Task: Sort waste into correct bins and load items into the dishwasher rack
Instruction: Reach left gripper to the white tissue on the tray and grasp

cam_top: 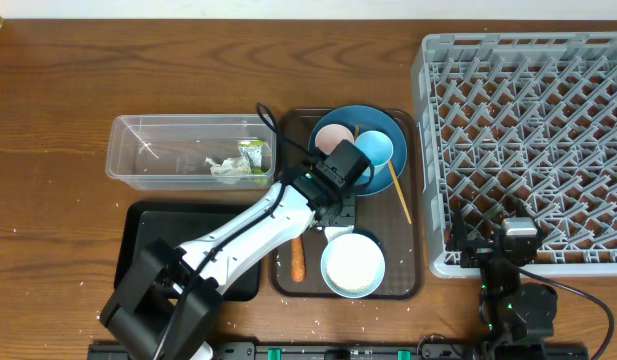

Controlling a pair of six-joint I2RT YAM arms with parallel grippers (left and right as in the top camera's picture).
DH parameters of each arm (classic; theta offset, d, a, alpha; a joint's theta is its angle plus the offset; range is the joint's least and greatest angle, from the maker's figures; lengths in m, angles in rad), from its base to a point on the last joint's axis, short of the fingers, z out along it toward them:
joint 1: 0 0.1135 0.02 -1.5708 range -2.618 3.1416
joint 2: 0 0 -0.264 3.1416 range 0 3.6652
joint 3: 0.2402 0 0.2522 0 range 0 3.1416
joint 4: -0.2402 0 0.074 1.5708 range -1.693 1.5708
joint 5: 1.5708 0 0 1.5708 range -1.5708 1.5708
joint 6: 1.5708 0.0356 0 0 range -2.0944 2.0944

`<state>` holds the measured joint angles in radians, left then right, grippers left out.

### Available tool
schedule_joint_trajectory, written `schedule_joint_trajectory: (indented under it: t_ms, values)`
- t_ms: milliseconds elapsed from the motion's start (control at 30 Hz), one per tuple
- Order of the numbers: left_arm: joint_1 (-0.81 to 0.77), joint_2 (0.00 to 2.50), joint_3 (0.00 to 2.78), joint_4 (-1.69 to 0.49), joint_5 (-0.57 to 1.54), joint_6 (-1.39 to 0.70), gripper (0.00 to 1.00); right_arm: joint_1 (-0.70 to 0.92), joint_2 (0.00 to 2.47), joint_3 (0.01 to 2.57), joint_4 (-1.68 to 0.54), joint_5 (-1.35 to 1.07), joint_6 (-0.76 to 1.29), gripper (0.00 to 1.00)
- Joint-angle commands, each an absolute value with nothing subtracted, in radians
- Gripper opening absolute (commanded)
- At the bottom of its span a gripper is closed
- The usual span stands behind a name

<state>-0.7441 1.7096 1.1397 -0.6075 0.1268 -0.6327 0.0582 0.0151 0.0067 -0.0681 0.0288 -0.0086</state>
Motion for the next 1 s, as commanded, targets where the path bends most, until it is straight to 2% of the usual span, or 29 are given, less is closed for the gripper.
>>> schedule_joint_trajectory:
  t_ms: [0, 100, 200, 267, 367, 967]
  values:
    - [-0.741, 1.711, 1.127, -0.588, 0.233, -0.648, 0.31, 0.039, 0.015, 0.006, -0.072, 0.025, -0.016, 0.99]
    - [-0.741, 1.711, 1.127, -0.580, 0.243, -0.647, 0.33, 0.039, 0.015, 0.006, -0.072, 0.025, -0.016, 0.99]
    - [-0.741, 1.711, 1.127, -0.585, 0.183, -0.636, 0.47, 0.039, 0.015, 0.006, -0.072, 0.025, -0.016, 0.99]
    - [-0.743, 1.712, 1.125, -0.591, 0.114, -0.637, 0.53, 0.039, 0.015, 0.006, -0.072, 0.025, -0.016, 0.99]
    - [-0.743, 1.714, 1.116, -0.588, 0.054, -0.638, 0.54, 0.039, 0.015, 0.006, -0.072, 0.025, -0.016, 0.99]
    - [-0.743, 1.832, 1.116, -0.517, 0.055, -0.641, 0.53, 0.039, 0.015, 0.006, -0.072, 0.025, -0.016, 0.99]
